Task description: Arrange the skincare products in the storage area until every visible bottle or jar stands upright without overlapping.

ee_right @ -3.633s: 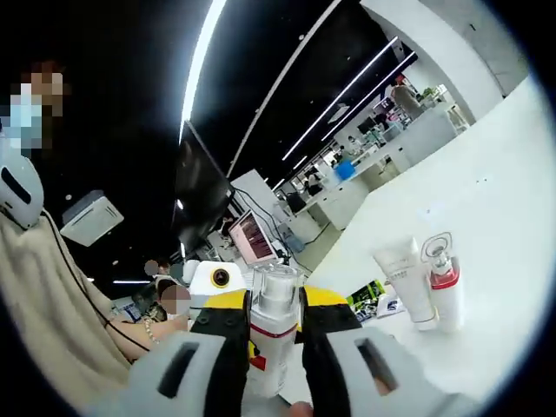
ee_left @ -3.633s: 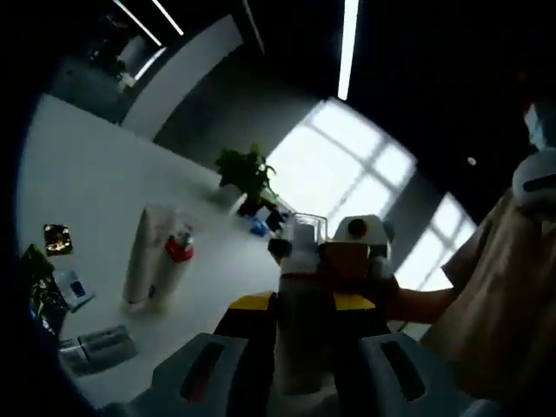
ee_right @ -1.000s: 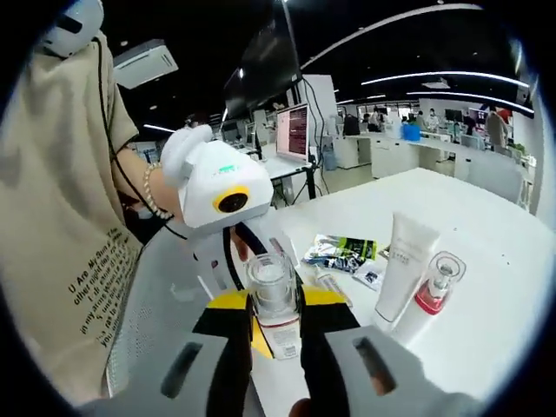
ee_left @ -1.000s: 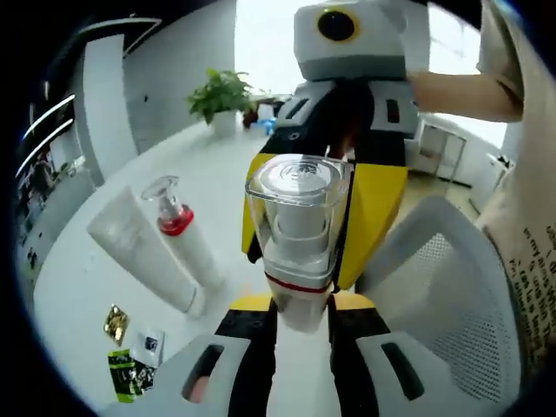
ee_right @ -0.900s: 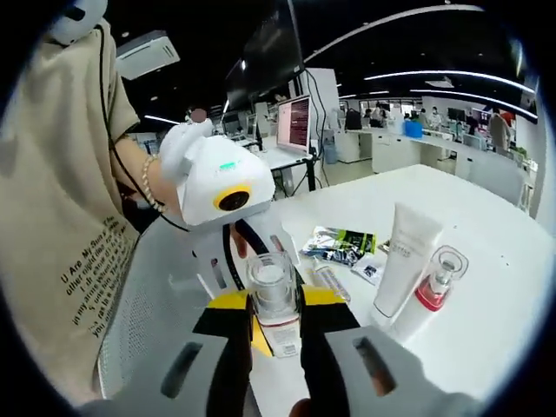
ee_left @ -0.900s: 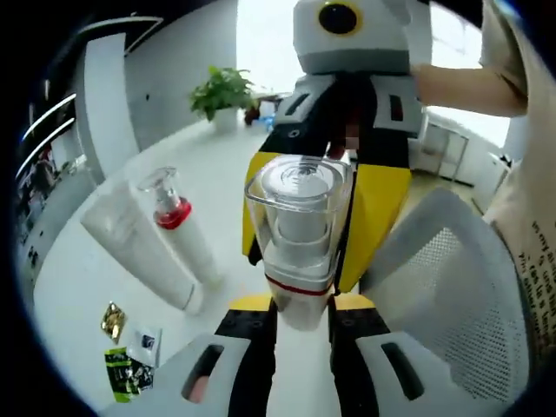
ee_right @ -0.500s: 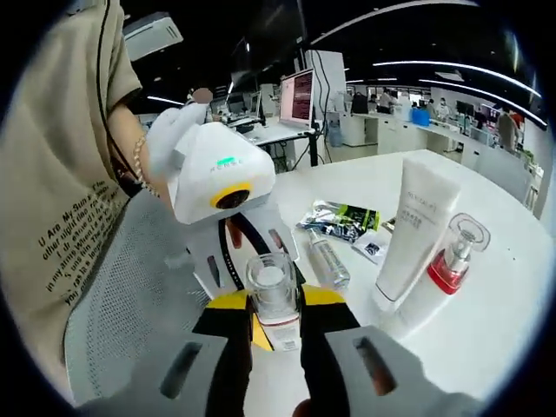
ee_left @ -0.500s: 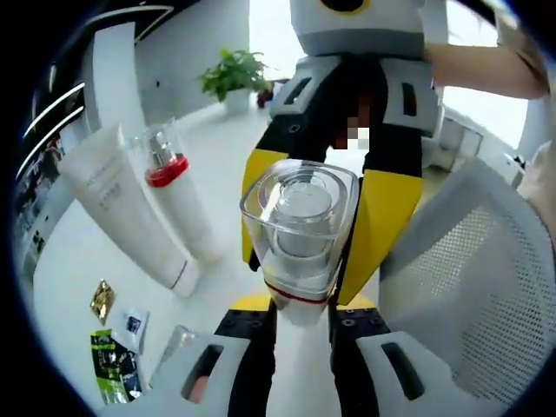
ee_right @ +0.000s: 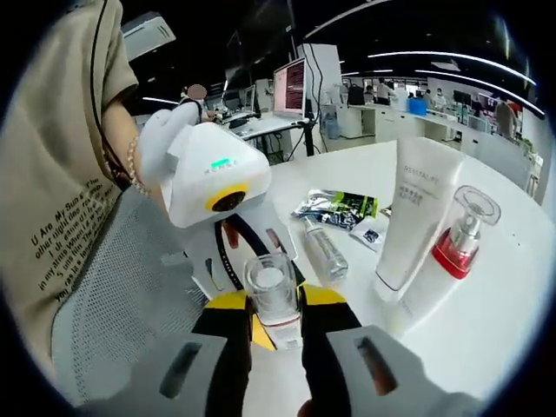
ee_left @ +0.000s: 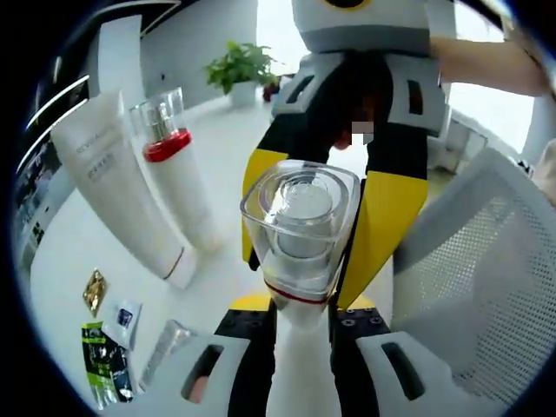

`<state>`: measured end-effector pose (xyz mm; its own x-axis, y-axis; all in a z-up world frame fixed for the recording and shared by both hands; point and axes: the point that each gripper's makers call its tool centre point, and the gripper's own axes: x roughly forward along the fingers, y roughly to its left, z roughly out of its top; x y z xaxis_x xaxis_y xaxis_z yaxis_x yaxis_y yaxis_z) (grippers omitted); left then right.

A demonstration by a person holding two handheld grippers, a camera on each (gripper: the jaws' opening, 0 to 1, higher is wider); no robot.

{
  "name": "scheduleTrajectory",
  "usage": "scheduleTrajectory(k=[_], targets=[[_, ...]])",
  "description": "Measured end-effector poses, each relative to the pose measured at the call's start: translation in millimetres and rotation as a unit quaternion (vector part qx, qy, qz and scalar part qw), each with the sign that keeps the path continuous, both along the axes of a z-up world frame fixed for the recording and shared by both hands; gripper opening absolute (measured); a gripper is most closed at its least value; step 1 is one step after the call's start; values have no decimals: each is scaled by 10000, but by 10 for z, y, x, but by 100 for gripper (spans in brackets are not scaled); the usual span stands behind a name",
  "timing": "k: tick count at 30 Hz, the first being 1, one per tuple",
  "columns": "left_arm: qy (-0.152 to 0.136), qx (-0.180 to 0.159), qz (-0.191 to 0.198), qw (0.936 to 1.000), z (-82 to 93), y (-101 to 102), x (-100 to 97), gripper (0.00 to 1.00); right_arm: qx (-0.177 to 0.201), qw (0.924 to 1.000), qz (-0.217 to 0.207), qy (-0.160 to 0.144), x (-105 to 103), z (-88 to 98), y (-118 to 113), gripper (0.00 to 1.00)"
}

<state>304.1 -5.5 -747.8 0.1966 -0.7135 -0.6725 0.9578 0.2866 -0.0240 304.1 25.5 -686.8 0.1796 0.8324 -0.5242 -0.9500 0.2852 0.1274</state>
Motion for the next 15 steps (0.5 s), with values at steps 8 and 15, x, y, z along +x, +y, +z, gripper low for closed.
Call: scheduleTrajectory(k=[8,15], targets=[[8,90,-60,9999,-80,0,-25,19,-34,9999,-110,88,-24,-82,-13,21],[6,65,-31,10000,-113,-4,8,19,13,9996,-254,103,13,-104,-20,22]])
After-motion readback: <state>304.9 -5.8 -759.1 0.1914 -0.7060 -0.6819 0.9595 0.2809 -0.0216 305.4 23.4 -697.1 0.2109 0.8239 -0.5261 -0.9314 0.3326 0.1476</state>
